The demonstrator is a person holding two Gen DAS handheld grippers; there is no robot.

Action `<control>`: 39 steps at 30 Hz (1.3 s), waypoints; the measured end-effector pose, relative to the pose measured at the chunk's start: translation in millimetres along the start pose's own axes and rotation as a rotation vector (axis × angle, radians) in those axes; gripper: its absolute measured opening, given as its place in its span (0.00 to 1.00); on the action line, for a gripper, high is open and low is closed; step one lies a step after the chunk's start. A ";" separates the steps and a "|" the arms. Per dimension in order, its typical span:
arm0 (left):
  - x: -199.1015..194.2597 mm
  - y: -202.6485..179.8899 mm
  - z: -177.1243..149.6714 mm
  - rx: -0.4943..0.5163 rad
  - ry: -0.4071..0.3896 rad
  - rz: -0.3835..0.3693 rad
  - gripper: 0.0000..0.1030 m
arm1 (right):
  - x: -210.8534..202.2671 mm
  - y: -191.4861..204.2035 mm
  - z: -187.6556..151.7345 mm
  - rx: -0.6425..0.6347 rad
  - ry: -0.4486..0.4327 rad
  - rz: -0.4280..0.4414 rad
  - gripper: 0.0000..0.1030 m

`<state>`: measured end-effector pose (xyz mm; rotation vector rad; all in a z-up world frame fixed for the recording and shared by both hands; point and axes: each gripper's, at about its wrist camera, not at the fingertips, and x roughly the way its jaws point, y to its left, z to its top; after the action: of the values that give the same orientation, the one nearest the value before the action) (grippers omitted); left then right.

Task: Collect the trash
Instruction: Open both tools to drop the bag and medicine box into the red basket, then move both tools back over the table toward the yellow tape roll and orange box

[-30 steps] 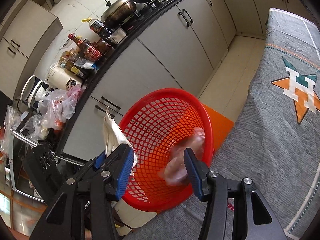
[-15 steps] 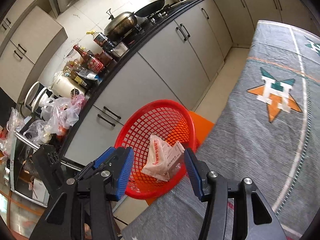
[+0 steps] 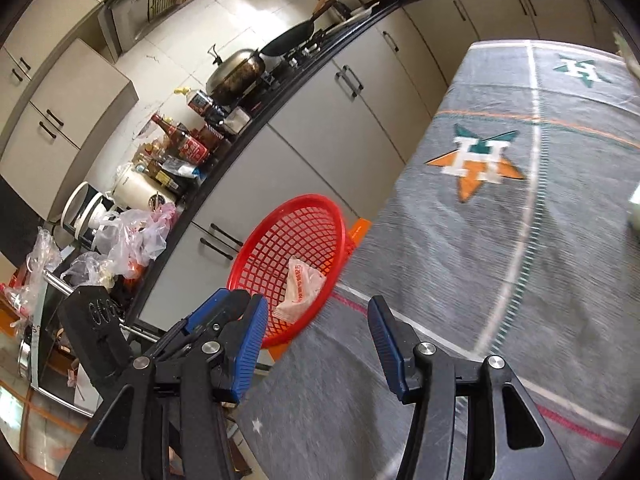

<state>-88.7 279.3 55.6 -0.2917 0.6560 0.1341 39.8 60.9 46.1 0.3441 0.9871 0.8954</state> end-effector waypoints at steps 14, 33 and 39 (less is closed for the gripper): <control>7.5 -108.5 -28.5 0.170 0.076 -0.119 0.55 | -142.8 -73.0 -40.7 0.118 -0.211 -0.046 0.56; 12.1 -184.8 -45.4 0.294 0.146 -0.181 0.57 | -188.4 -142.6 -68.4 0.224 -0.235 -0.094 0.56; 16.4 -206.0 -47.2 0.301 0.198 -0.252 0.64 | -212.5 -132.9 -70.0 0.178 -0.320 -0.156 0.56</control>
<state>-59.2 69.4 56.1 -0.0954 0.8180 -0.2366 -4.7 -195.5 47.7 0.5362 0.7854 0.5896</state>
